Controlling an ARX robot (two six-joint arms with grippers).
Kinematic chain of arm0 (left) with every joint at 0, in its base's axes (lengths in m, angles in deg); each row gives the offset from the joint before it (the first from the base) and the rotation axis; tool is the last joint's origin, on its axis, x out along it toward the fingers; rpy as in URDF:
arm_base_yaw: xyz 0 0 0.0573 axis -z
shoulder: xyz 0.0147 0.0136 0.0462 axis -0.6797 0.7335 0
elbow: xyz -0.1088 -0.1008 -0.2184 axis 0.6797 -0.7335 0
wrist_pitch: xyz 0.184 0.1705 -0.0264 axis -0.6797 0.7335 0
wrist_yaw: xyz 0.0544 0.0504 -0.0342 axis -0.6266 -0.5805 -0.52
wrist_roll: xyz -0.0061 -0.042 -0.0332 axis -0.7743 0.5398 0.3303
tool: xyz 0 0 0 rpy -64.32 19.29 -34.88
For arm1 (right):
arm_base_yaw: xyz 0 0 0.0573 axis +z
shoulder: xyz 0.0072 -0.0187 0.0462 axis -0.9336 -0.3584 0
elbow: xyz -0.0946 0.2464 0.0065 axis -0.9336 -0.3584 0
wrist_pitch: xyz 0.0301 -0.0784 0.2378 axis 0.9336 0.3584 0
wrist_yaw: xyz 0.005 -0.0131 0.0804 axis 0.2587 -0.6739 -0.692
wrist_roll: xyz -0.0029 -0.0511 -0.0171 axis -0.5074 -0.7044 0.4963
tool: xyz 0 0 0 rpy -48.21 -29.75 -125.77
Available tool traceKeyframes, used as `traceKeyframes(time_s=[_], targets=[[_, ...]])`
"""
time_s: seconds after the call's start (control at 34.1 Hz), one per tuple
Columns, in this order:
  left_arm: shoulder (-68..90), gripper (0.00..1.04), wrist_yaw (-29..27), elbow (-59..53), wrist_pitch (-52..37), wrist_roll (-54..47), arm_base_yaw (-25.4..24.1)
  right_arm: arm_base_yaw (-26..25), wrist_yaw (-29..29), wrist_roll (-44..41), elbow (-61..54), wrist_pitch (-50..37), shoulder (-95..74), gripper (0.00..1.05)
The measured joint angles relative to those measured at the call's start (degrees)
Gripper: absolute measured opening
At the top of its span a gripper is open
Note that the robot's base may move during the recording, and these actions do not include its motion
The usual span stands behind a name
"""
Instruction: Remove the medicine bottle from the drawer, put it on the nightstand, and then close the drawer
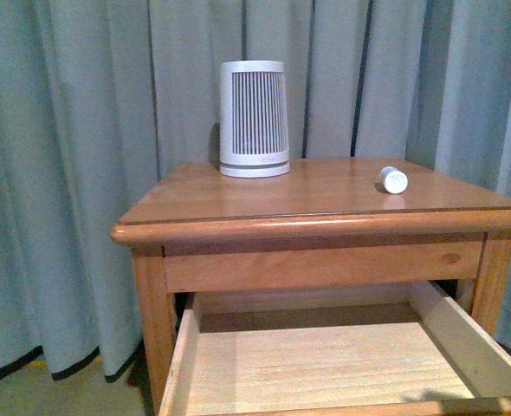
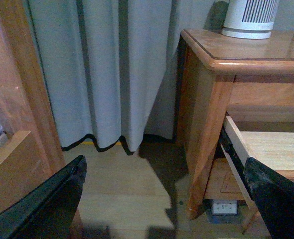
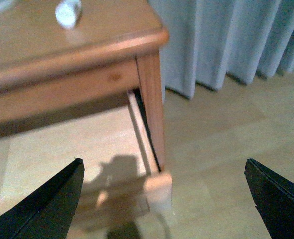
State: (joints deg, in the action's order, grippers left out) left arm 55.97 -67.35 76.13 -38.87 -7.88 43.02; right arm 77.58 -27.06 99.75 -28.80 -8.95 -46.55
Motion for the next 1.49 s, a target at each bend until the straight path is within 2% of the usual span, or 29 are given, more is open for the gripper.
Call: traceKeyframes(time_s=[0.06, 0.18, 0.29, 0.5, 0.64, 0.82, 0.91, 1.08, 1.2, 1.35, 1.49], targets=[[0.00, 0.98, 0.00, 0.00, 0.00, 0.00, 0.00, 2.86, 0.17, 2.56, -4.70, 5.46, 5.03, 0.98], [0.00, 0.98, 0.00, 0.00, 0.00, 0.00, 0.00, 9.07, 0.63, 6.95, -10.64, 10.47, 7.91, 0.98], [0.00, 0.98, 0.00, 0.00, 0.00, 0.00, 0.00, 11.85, 0.15, 8.76, -15.41, 7.15, 4.59, 0.98], [0.00, 0.98, 0.00, 0.00, 0.00, 0.00, 0.00, 11.15, -0.09, 5.18, -17.64, -12.48, -11.43, 0.98], [0.00, 0.98, 0.00, 0.00, 0.00, 0.00, 0.00, 8.85, -2.08, -0.46, -14.03, -32.44, -31.95, 0.98], [0.00, 0.98, 0.02, 0.00, 0.00, -0.02, 0.00, 6.78, -3.28, -4.61, -4.59, -41.70, -50.60, 0.98], [0.00, 0.98, 0.02, 0.00, 0.00, 0.00, 0.00, 5.86, -3.89, -5.05, -0.66, -41.51, -54.31, 0.98], [0.00, 0.98, 0.02, 0.00, 0.00, 0.00, 0.00, 2.89, -3.82, -7.43, 14.25, -40.15, -64.39, 0.98], [0.00, 0.98, 0.02, 0.00, 0.00, 0.00, 0.00, 1.44, -3.67, -8.70, 24.02, -36.41, -69.16, 0.98], [0.00, 0.98, 0.02, 0.00, 0.00, 0.00, 0.00, 0.66, -3.65, -11.26, 31.23, -33.18, -72.94, 0.98], [0.00, 0.98, 0.02, 0.00, 0.00, 0.00, 0.00, 0.57, -3.80, -12.26, 32.74, -32.20, -73.57, 0.98]])
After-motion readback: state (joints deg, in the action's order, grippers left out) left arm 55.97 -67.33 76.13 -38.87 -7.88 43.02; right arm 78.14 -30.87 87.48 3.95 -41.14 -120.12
